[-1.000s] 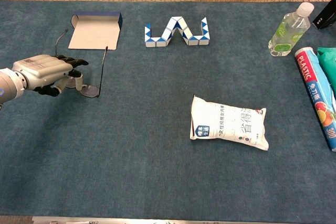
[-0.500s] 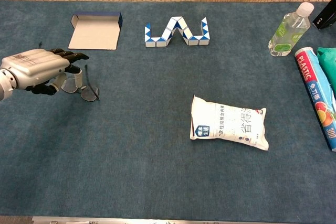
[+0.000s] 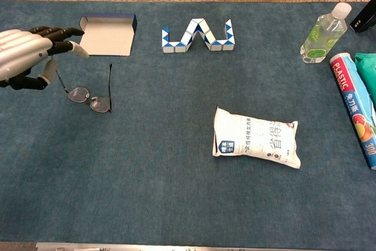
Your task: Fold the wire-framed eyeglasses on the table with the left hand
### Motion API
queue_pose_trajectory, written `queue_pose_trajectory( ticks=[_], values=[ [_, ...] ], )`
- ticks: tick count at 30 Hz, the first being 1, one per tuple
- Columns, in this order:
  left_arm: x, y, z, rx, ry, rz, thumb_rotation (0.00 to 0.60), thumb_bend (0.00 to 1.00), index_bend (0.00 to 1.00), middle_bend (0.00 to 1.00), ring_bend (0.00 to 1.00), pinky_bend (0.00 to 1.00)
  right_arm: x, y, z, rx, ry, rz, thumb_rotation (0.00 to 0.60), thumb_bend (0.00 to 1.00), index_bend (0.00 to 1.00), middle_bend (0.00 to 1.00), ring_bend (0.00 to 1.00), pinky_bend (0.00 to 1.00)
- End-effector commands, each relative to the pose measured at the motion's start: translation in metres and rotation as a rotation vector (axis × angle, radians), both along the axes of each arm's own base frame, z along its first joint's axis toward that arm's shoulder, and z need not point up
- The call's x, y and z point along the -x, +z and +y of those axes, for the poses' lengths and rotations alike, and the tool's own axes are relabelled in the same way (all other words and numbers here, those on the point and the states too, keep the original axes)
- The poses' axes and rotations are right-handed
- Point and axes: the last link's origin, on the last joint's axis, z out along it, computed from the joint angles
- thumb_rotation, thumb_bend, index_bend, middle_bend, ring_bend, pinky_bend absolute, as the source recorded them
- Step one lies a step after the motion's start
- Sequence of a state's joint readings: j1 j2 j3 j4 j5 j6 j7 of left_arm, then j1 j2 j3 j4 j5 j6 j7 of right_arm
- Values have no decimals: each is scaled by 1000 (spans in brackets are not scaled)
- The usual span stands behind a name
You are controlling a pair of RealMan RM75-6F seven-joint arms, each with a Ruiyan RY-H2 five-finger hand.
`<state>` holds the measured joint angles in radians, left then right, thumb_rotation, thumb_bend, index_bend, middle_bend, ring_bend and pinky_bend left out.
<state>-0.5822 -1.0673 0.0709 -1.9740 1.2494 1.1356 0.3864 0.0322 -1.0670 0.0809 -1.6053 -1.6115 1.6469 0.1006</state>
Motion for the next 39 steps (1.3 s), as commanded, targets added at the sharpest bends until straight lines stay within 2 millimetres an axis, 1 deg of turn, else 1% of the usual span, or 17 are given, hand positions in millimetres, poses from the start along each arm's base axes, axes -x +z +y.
queue_pose_trajectory(
  ticks=[1, 3, 5, 9, 12, 15, 22, 23, 25, 27, 30, 33, 39],
  values=[
    [4, 12, -5, -38, 21, -56, 600, 579, 71, 0, 0, 37, 0, 0, 0, -1, 0, 0, 600, 229, 451, 439, 278, 271],
    [5, 17, -8, -44, 33, -86, 600, 461, 37, 0, 0, 37, 0, -1, 0, -3, 1, 1, 600, 229, 451, 439, 278, 271],
    [6, 19, -12, -43, 45, -109, 600, 379, 24, 0, 0, 37, 0, -1, 0, -2, 0, 3, 600, 229, 451, 439, 278, 271],
    [5, 21, -18, -32, 54, -132, 600, 292, 6, 0, 0, 37, 0, -1, 0, -2, 0, 4, 600, 229, 451, 439, 278, 271],
    [5, 21, -18, -39, 54, -129, 600, 265, 3, 0, 0, 37, 0, -1, 0, -2, -2, 5, 600, 229, 451, 439, 278, 271],
    [10, 23, -14, -66, 65, -117, 600, 261, 4, 0, 0, 37, 0, -1, 0, 0, 0, 3, 600, 229, 451, 439, 278, 271],
    [31, 36, 7, -123, 140, -83, 600, 261, 25, 0, 0, 37, 0, 2, 1, 6, -1, 0, 600, 229, 451, 439, 278, 271],
    [33, 37, 10, -128, 151, -83, 600, 269, 25, 0, 0, 37, 1, 2, 1, 6, -1, 0, 600, 229, 451, 439, 278, 271],
    [39, 41, 15, -138, 181, -92, 600, 326, 25, 0, 0, 37, 1, 2, 1, 5, -2, 0, 600, 229, 451, 439, 278, 271],
    [45, 44, 19, -143, 217, -106, 600, 462, 26, 0, 0, 37, 1, 2, 1, 6, -2, 0, 600, 229, 451, 439, 278, 271],
    [54, 48, 25, -146, 270, -117, 600, 601, 29, 0, 0, 37, 1, 2, 1, 7, -3, 0, 600, 229, 451, 439, 278, 271],
    [62, 53, 30, -149, 305, -103, 600, 667, 44, 0, 0, 33, 1, 2, 0, 7, -4, 0, 600, 229, 451, 439, 278, 271],
    [79, 62, 37, -160, 316, -20, 600, 714, 120, 0, 0, 2, 1, 2, 0, 7, -8, 1, 600, 230, 451, 439, 278, 271]
  ],
)
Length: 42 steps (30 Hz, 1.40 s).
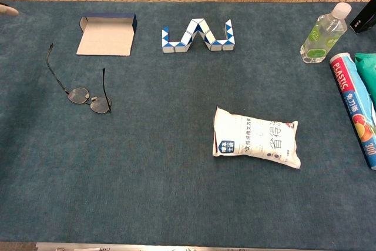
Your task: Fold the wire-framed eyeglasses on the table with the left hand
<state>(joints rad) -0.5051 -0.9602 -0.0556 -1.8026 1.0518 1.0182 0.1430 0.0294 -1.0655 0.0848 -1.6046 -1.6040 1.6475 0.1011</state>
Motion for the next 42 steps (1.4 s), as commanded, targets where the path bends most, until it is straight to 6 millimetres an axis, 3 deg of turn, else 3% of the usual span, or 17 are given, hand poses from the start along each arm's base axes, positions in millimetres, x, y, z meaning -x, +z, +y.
queue_pose_trajectory(
  ticks=[1, 9, 15, 27, 28, 32, 35, 42],
  values=[
    [8, 5, 3, 4, -3, 52, 600, 721, 132, 0, 0, 0, 0, 0, 0, 0, 0, 0, 600, 229, 451, 439, 278, 271],
    [33, 14, 4, 30, -29, 192, 600, 758, 174, 0, 0, 0, 0, -1, 0, 0, 2, 3, 600, 229, 451, 439, 278, 271],
    [42, 10, -1, 80, -27, 222, 600, 758, 173, 0, 0, 0, 0, -2, 0, -2, -1, 6, 600, 229, 451, 439, 278, 271],
    [47, -6, -8, 148, -3, 138, 600, 754, 58, 0, 0, 0, 0, -3, 0, -5, -1, 9, 600, 229, 451, 439, 278, 271],
    [48, -6, -6, 137, 5, 121, 600, 737, 55, 0, 0, 0, 0, -3, 0, -5, -2, 9, 600, 229, 451, 439, 278, 271],
    [50, -7, 0, 55, 32, 76, 600, 490, 49, 0, 0, 0, 0, -3, 0, -6, -2, 10, 600, 229, 451, 439, 278, 271],
    [50, -6, 7, -6, 33, 70, 600, 396, 49, 0, 0, 0, 0, -4, 0, -8, -2, 11, 600, 230, 451, 439, 278, 271],
    [47, -9, 26, -75, 33, 91, 600, 320, 49, 0, 0, 0, 1, -5, -2, -11, -9, 17, 600, 229, 451, 439, 278, 271]
  ],
)
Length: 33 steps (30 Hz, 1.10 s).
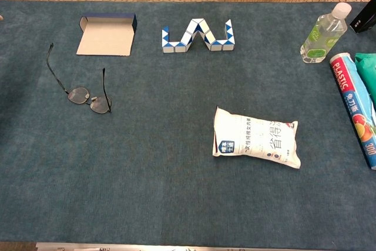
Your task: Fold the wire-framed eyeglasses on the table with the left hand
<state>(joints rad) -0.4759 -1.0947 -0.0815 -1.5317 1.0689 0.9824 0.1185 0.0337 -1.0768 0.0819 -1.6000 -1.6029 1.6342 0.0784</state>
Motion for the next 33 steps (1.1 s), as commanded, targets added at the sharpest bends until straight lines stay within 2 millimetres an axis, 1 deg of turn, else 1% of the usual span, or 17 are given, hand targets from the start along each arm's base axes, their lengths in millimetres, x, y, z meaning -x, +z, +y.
queue_pose_trajectory(
  ticks=[1, 5, 12, 22, 33],
  values=[
    [-2, -2, 10, -22, -3, 9, 600, 307, 49, 0, 0, 0, 0, 0, -1, 0, -3, 2, 600, 229, 451, 439, 278, 271],
    [-5, -7, 21, -32, -5, 21, 600, 263, 49, 0, 0, 0, 2, 0, -3, 2, -11, 3, 600, 229, 451, 439, 278, 271],
    [-10, -18, 37, -55, -9, 20, 600, 229, 49, 0, 0, 0, 3, -1, -5, 1, -21, 4, 600, 229, 451, 439, 278, 271],
    [-14, -31, 44, -44, -6, 3, 600, 228, 49, 0, 0, 0, 3, -1, -5, 2, -22, 3, 600, 229, 451, 439, 278, 271],
    [-15, -38, 51, -41, 10, -29, 600, 229, 49, 0, 0, 0, 4, -1, -6, 2, -25, 7, 600, 230, 451, 439, 278, 271]
  ],
)
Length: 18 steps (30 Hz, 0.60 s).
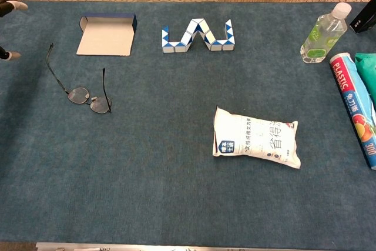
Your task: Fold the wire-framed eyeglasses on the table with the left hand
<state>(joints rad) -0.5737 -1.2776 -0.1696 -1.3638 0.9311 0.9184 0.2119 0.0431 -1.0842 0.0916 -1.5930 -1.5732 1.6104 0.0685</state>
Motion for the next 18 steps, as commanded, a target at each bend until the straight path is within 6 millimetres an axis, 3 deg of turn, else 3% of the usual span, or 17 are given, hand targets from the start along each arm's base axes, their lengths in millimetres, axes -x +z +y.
queue_pose_trajectory(
  ticks=[1, 18],
  values=[
    [-2, -2, 1, 1, -1, -12, 600, 228, 49, 0, 0, 0, 0, 0, 0, 1, 0, 0, 600, 230, 451, 439, 278, 271],
    [-23, -19, -9, 83, 3, -174, 600, 218, 49, 0, 0, 0, -1, 2, 1, 7, 6, -6, 600, 229, 451, 438, 278, 271]
  ],
)
